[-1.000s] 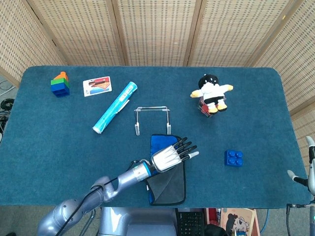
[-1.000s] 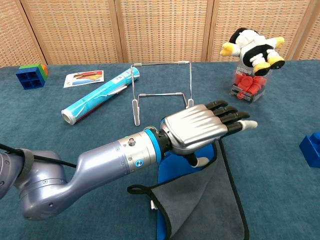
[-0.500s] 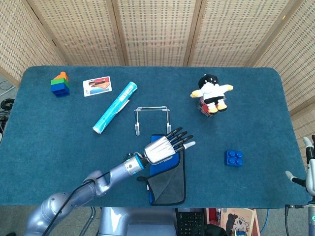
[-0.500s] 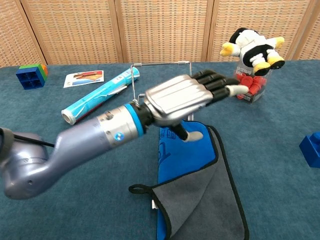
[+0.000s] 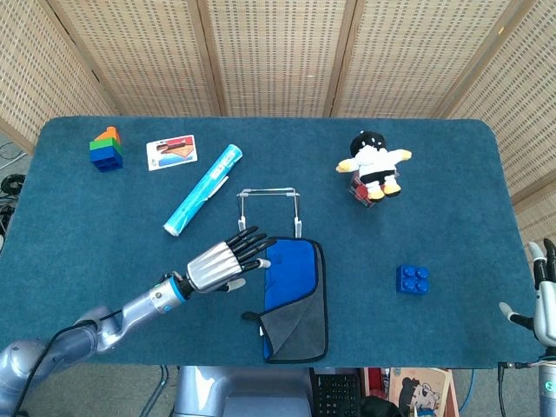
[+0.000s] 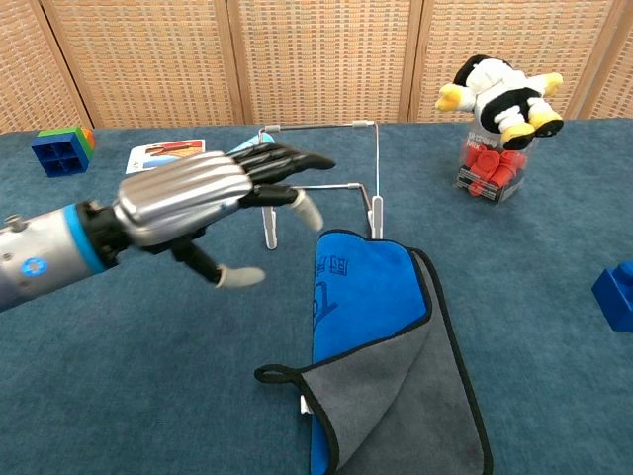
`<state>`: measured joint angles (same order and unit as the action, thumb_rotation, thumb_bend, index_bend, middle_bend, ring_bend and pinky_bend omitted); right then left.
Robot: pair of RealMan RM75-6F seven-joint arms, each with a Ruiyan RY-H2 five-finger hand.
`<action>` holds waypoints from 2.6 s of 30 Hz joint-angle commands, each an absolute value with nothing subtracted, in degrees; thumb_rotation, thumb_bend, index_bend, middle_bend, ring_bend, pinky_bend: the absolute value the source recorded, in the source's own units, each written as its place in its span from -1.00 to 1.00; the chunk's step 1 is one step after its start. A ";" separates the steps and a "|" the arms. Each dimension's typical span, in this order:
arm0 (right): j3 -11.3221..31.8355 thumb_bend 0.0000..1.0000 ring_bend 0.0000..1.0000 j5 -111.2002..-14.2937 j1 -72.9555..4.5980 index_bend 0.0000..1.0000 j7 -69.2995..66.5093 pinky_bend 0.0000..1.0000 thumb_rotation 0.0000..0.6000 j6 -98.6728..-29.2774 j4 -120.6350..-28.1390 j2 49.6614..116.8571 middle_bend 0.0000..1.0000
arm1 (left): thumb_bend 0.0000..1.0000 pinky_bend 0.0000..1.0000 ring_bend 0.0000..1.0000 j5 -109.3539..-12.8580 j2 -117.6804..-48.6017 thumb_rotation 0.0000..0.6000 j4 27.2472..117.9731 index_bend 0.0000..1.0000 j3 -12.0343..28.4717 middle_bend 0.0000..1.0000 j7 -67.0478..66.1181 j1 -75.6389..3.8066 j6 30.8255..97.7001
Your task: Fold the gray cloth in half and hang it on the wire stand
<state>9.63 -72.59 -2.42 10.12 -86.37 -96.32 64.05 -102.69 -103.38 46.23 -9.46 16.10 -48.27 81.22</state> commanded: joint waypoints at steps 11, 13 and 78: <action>9.53 -1.00 -1.00 -72.42 -2.61 -1.00 11.88 -1.00 1.00 -86.63 -96.50 64.80 -1.00 | -0.41 -1.00 -1.00 -106.20 -102.54 1.00 52.31 -0.37 -13.25 -1.00 18.12 -44.01 81.93; 9.53 -1.00 -1.00 -72.39 -2.58 -1.00 11.88 -1.00 1.00 -86.67 -96.47 64.80 -1.00 | -0.41 -1.00 -1.00 -106.47 -102.95 1.00 52.90 -0.36 -13.23 -1.00 17.79 -44.09 81.11; 9.98 -1.00 -1.00 -71.95 -2.19 -1.00 9.56 -1.00 1.00 -86.62 -96.10 63.75 -1.00 | 0.00 -1.00 -1.00 -112.93 -116.05 1.00 45.51 0.41 -9.26 -1.00 9.52 -49.88 78.06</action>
<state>9.98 -71.95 -2.19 9.56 -86.61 -96.11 63.74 -112.54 -115.65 45.65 -9.61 9.92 -49.32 77.78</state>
